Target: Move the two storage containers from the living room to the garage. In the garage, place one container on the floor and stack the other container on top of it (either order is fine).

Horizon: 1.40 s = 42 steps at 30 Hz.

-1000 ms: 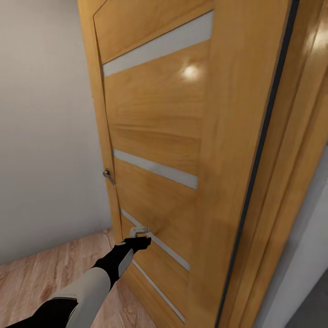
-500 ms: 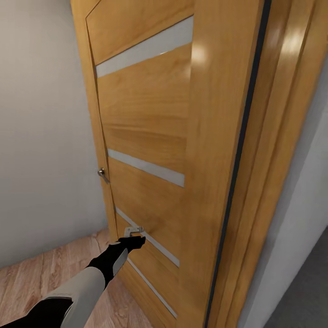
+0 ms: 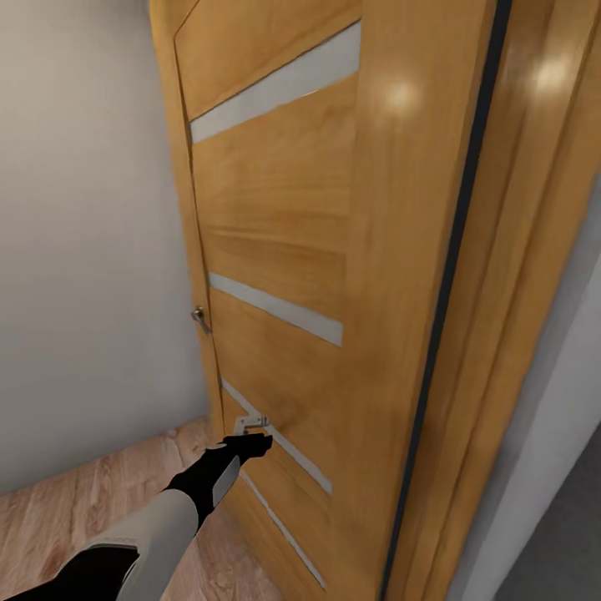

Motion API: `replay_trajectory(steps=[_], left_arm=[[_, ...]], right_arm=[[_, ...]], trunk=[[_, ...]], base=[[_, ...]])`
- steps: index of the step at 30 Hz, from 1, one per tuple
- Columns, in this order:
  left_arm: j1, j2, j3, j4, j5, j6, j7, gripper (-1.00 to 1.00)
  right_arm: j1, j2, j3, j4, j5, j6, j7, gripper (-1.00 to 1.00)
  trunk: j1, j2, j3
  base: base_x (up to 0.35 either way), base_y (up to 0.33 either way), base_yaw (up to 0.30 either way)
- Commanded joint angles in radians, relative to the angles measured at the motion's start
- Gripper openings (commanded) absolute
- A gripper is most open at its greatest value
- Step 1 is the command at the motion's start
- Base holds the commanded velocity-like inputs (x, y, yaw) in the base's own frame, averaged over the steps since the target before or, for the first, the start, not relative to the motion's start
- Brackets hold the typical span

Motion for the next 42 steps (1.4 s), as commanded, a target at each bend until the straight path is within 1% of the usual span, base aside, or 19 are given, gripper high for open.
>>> replay_trajectory(steps=[1,7,39,42], left_arm=[[-0.001,-0.021,0.001,-0.004,0.019,0.006,-0.006,1.00],[-0.001,-0.021,0.001,-0.004,0.020,0.005,-0.006,1.00],[-0.001,-0.021,0.001,-0.004,0.019,0.005,-0.006,1.00],[-0.001,-0.021,0.001,-0.004,0.019,0.006,-0.006,1.00]], right_arm=[[0.000,0.000,0.001,-0.001,-0.008,-0.001,0.008,1.00],[0.000,0.000,0.001,-0.002,-0.008,-0.001,0.008,1.00],[0.000,0.000,0.001,-0.001,-0.008,-0.002,0.009,1.00],[0.000,0.000,0.001,-0.001,-0.008,-0.002,0.009,1.00]], trunk=[[0.001,0.000,-0.001],[0.001,0.000,-0.001],[0.001,0.000,-0.001],[0.001,0.000,-0.001]], base=[[0.288,0.000,0.000],[0.108,0.000,0.000],[0.002,0.000,0.000],[0.092,0.106,0.000]])
